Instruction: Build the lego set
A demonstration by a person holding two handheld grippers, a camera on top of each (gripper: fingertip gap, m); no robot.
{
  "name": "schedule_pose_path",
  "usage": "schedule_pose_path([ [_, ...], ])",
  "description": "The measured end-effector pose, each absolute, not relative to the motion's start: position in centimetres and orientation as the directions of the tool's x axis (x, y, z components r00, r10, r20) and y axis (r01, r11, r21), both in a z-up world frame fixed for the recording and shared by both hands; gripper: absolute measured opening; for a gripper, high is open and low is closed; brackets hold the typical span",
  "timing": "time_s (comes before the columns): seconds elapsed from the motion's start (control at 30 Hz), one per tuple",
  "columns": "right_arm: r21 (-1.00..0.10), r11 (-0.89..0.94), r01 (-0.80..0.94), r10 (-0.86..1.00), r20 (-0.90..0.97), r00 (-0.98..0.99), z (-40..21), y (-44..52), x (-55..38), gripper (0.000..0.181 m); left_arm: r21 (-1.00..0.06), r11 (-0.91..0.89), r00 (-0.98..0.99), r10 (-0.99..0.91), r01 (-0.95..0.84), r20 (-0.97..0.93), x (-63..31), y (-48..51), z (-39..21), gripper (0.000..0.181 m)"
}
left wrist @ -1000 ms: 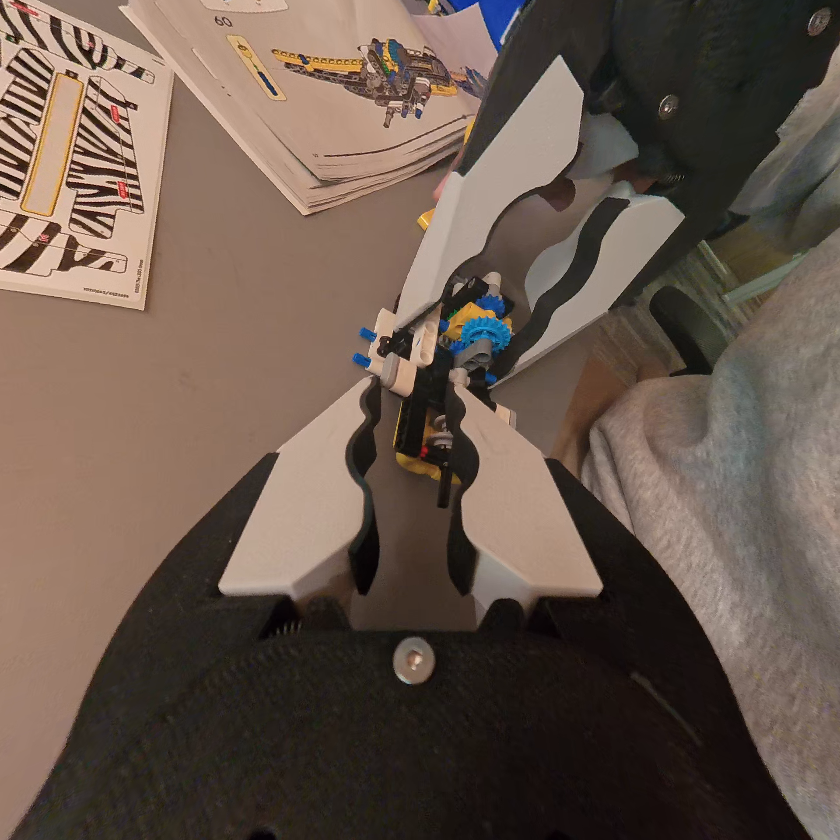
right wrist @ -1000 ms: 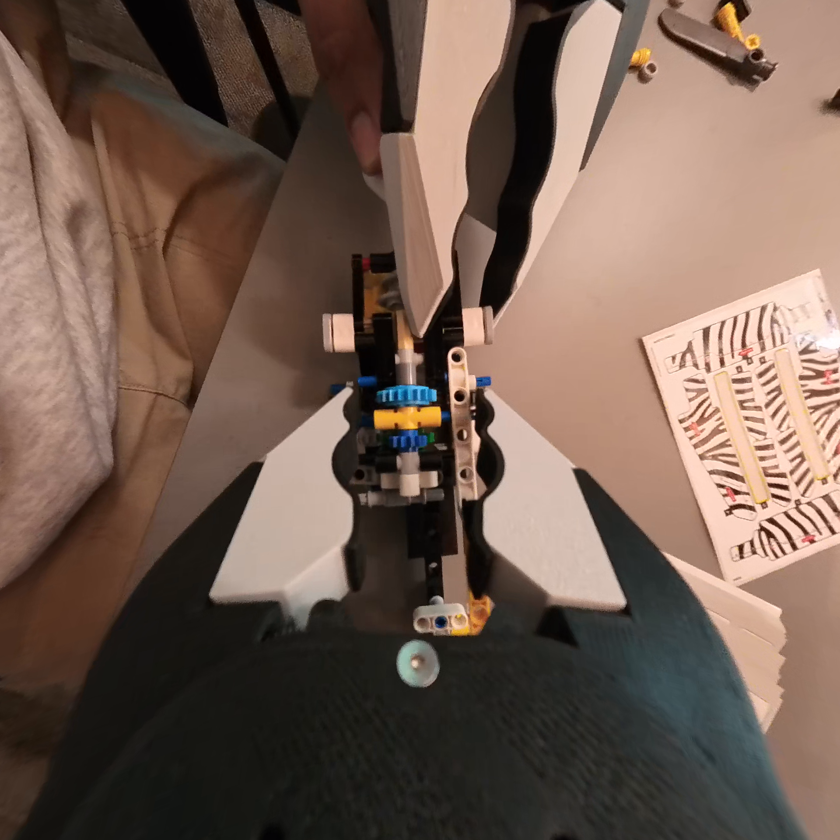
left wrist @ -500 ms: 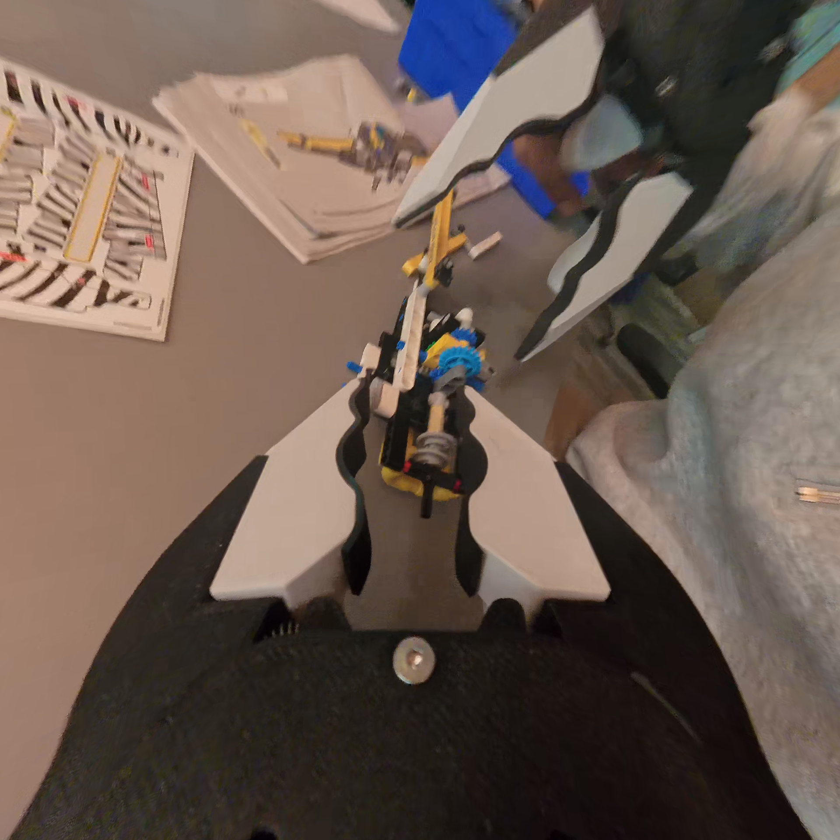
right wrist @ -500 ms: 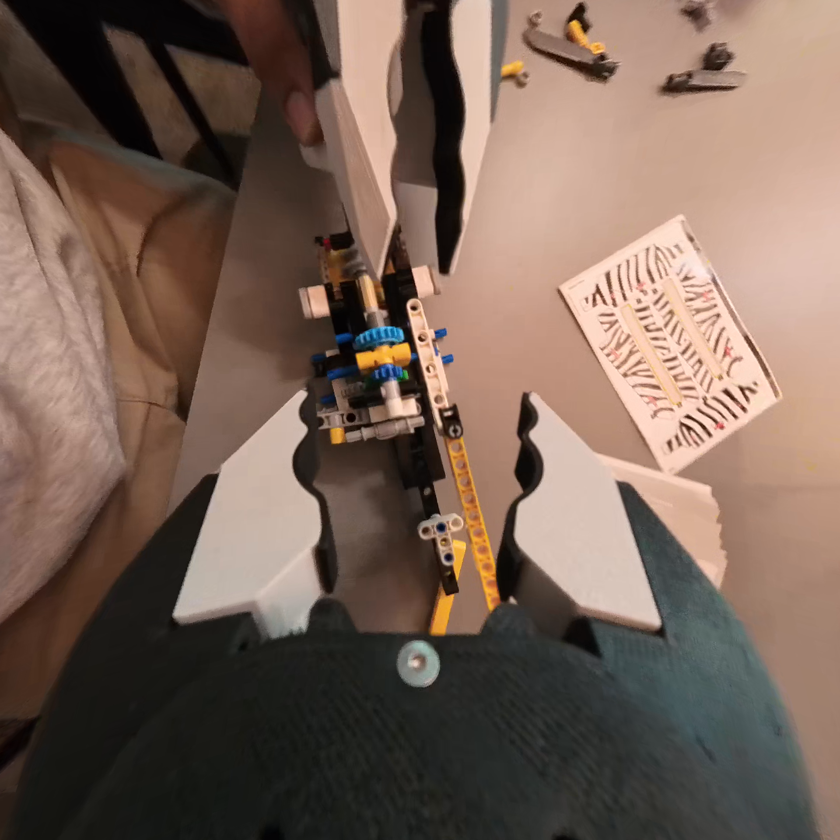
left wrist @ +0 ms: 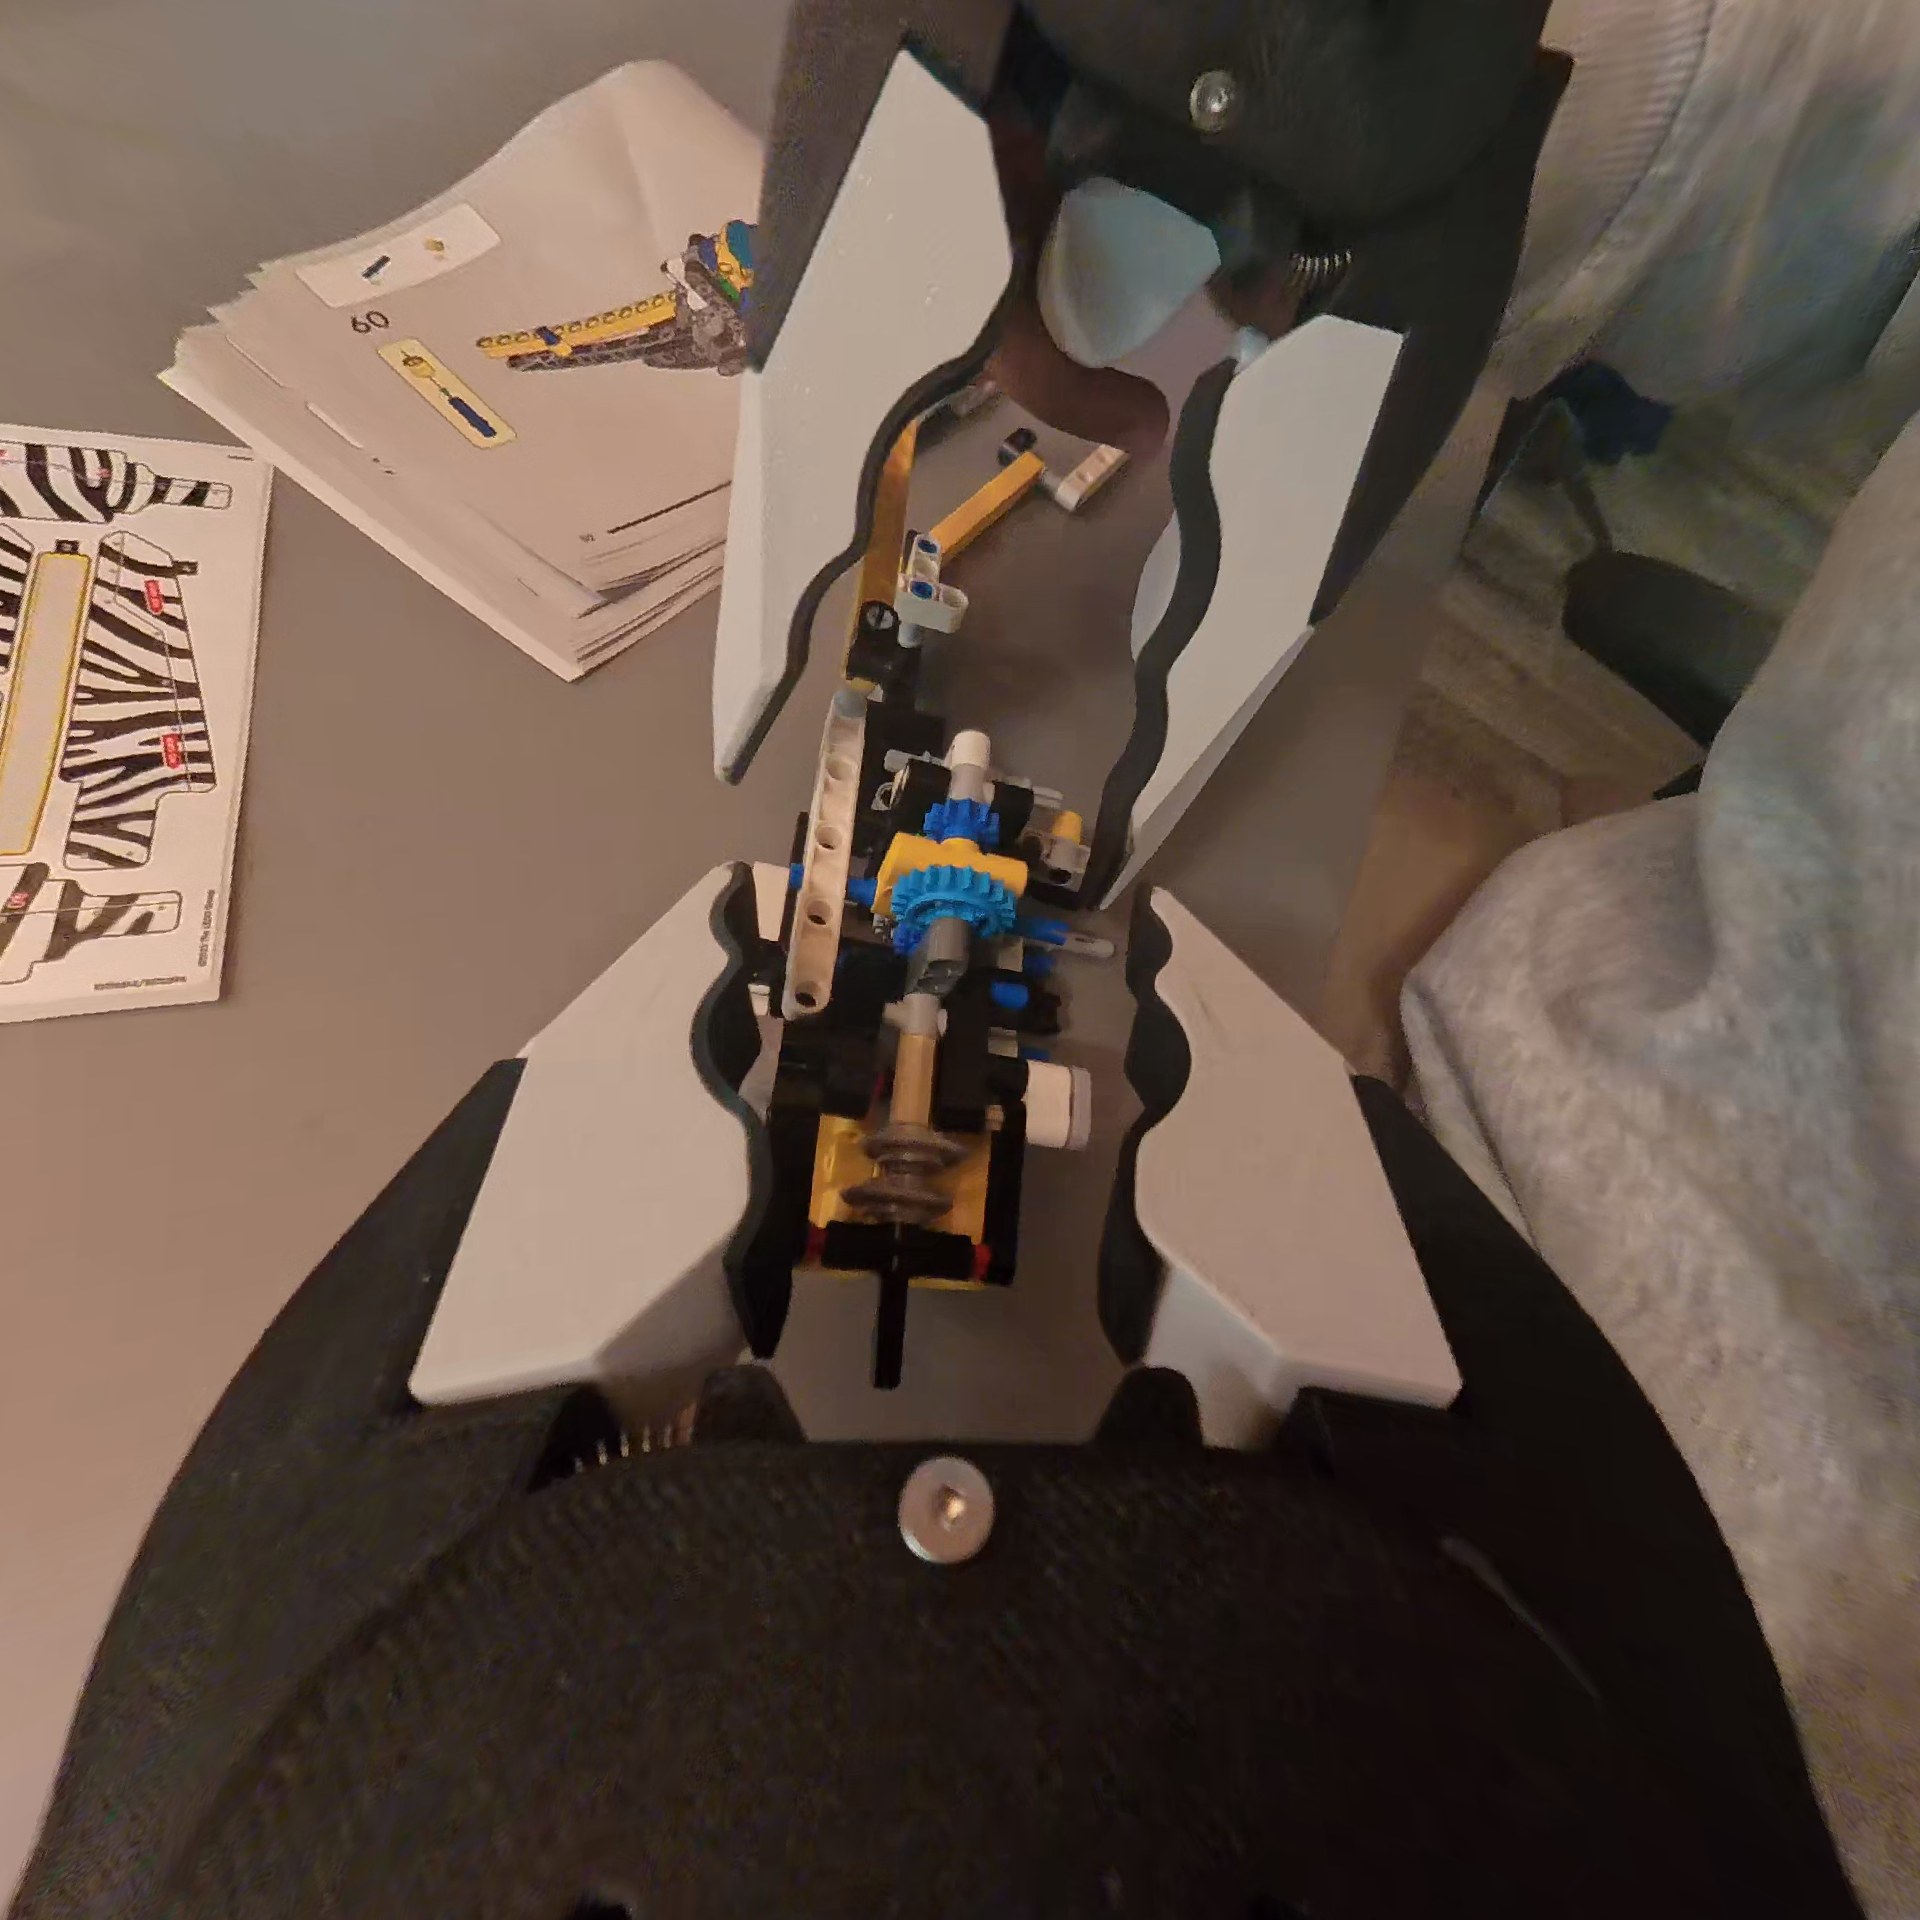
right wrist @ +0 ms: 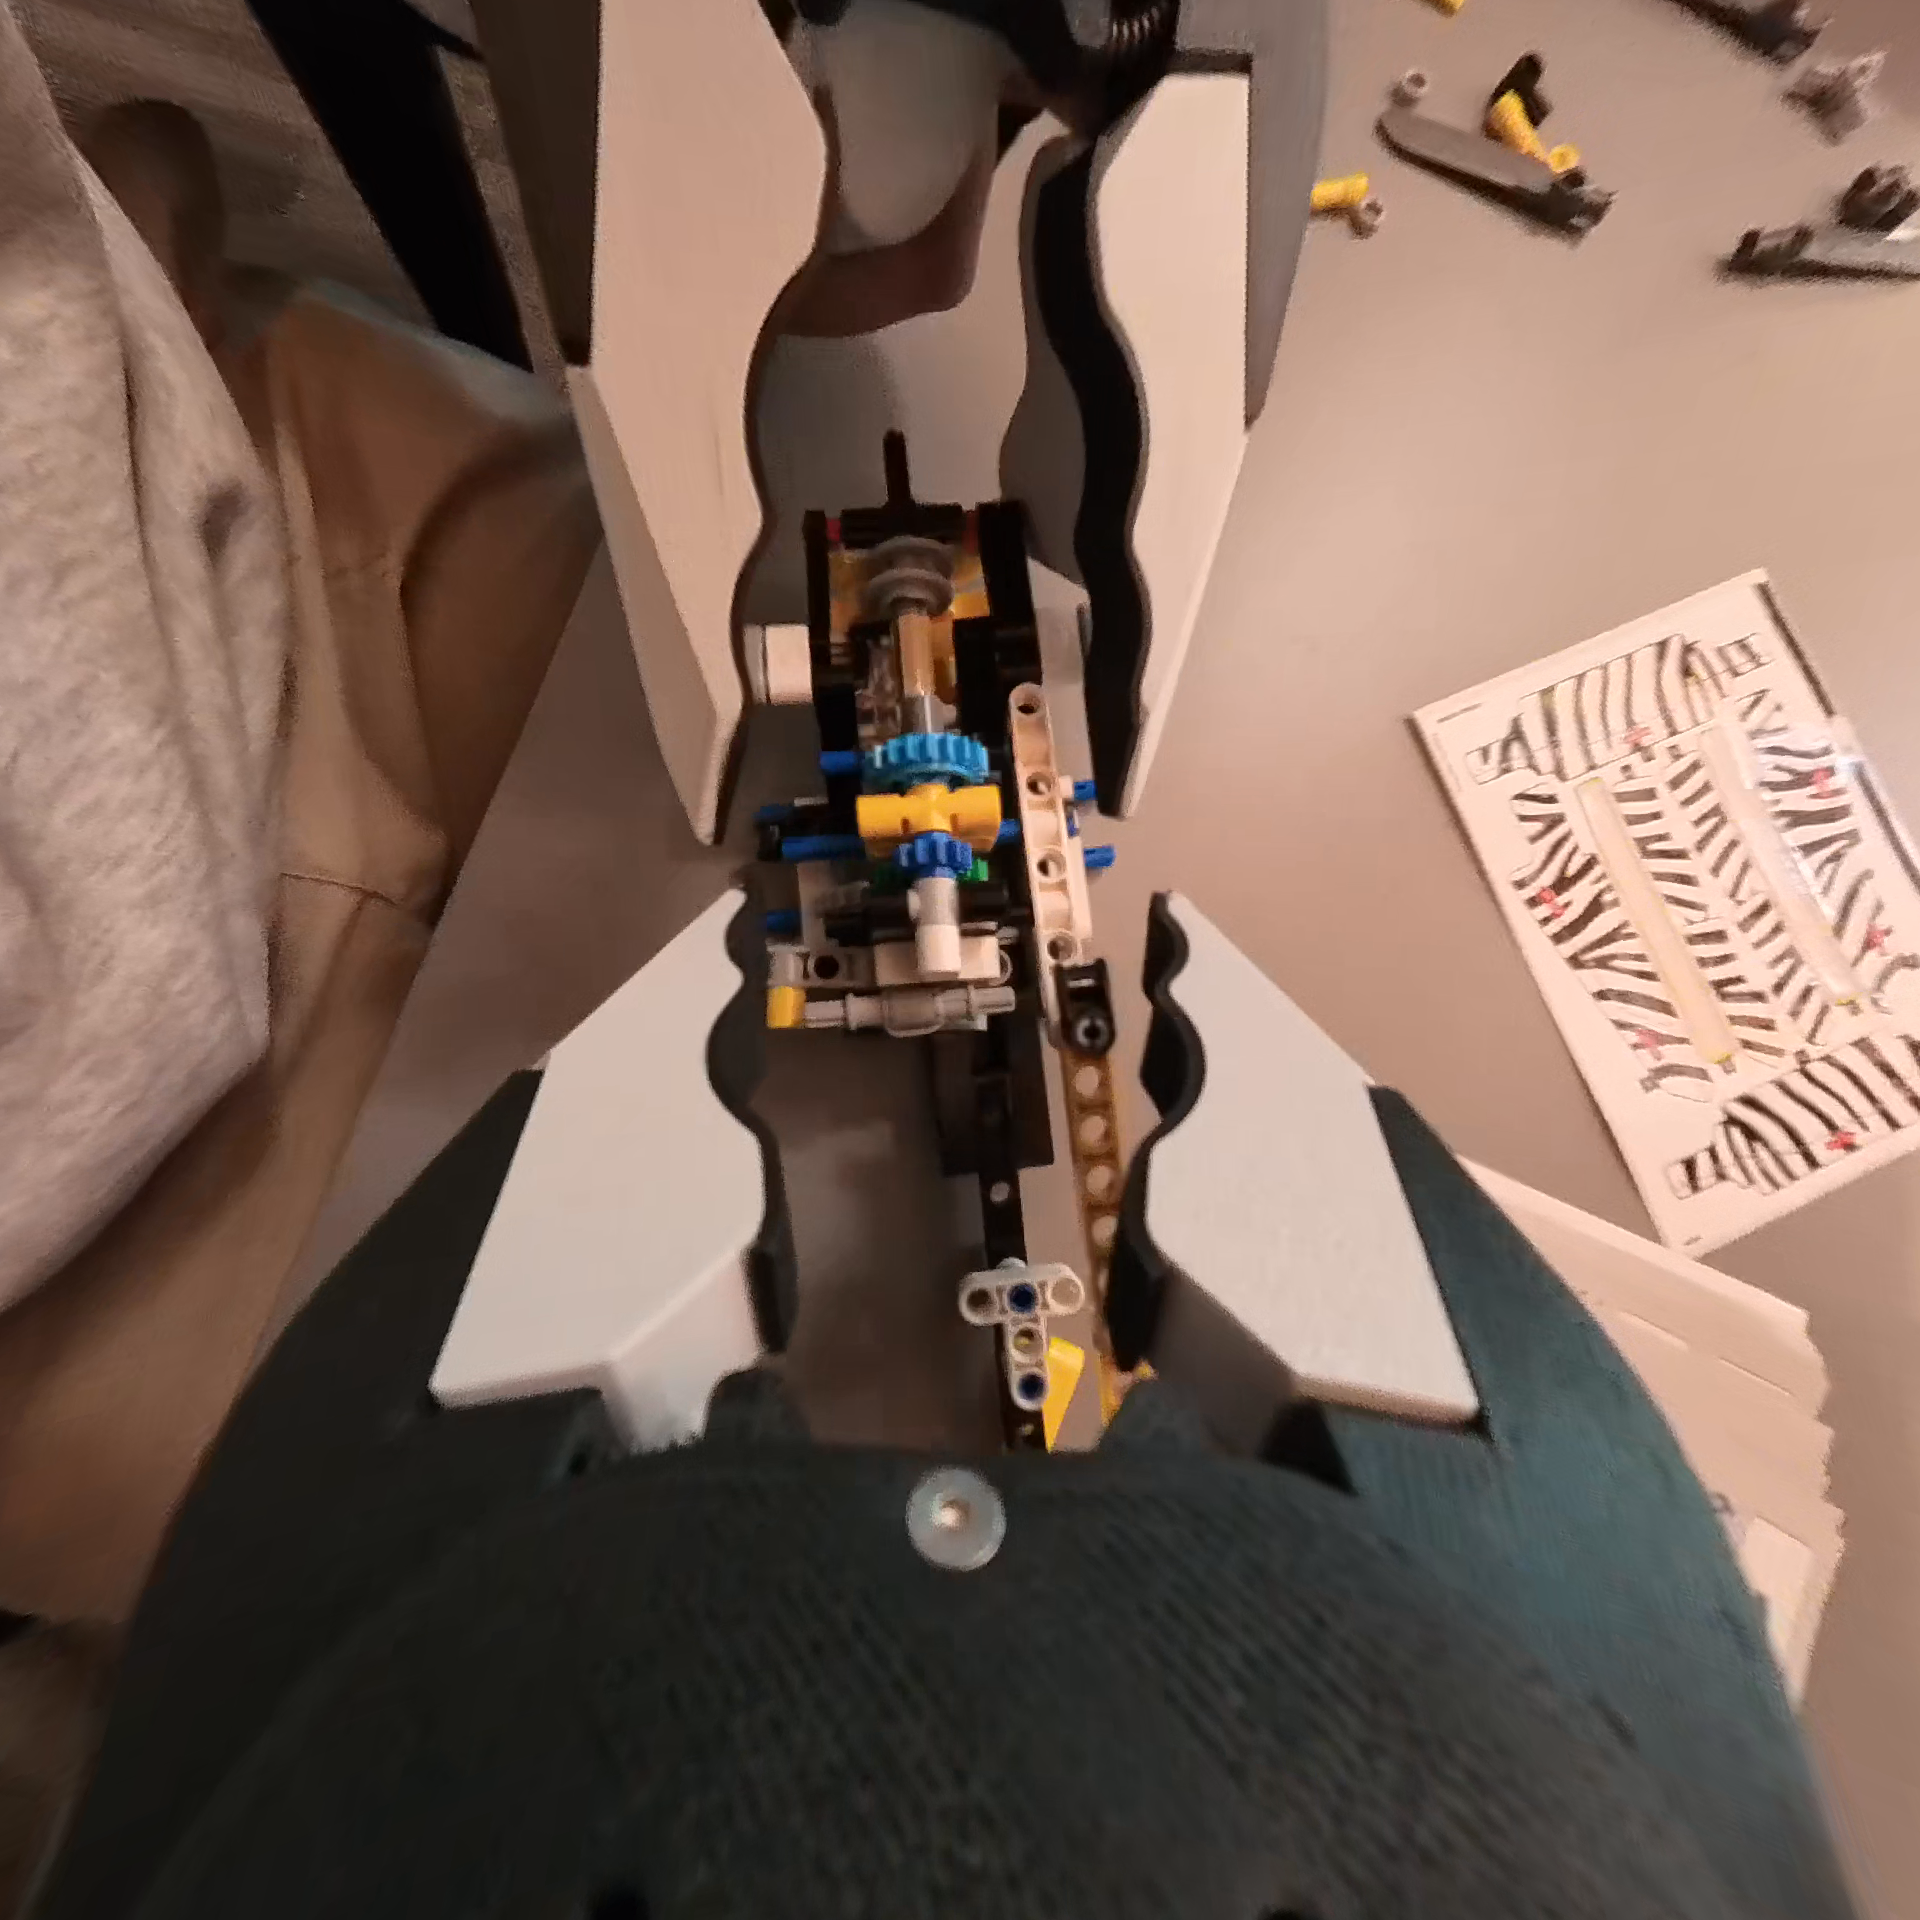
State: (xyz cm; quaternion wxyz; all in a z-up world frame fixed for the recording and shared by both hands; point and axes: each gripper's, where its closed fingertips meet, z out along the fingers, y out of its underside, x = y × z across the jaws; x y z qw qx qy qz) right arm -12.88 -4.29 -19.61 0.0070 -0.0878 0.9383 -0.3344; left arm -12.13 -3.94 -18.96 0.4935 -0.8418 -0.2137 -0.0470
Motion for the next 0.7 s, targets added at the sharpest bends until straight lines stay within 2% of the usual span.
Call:
schedule_pose_path([
  [0.03, -0.618, 0.771, -0.154, -0.176, 0.026, -0.984, -19.84, -4.21, -12.9, 0.072, -0.809, -0.426, 0.905, 0.315, 0.405, 0.287, -12.18, -3.93, -19.09, 0.069],
  [0.1, -0.609, 0.779, -0.149, -0.182, 0.007, -0.983, -20.16, -4.23, -12.92, 0.071, -0.803, -0.441, 0.907, 0.32, 0.4, 0.275, -12.22, -3.96, -19.47, 0.068],
  [0.2, -0.599, 0.785, -0.157, -0.185, 0.015, -0.983, -20.42, -4.28, -12.99, 0.055, -0.803, -0.453, 0.911, 0.32, 0.388, 0.26, -12.17, -3.89, -19.71, 0.067],
  [0.33, -0.592, 0.792, -0.152, -0.194, -0.008, -0.981, -20.43, -4.23, -12.79, 0.049, -0.803, -0.449, 0.908, 0.328, 0.392, 0.26, -12.35, -4.02, -19.81, 0.064],
  [0.7, -0.555, 0.813, -0.176, -0.217, -0.009, -0.976, -20.5, -4.02, -12.62, 0.048, -0.801, -0.447, 0.906, 0.332, 0.398, 0.264, -12.3, -4.11, -19.93, 0.06],
])
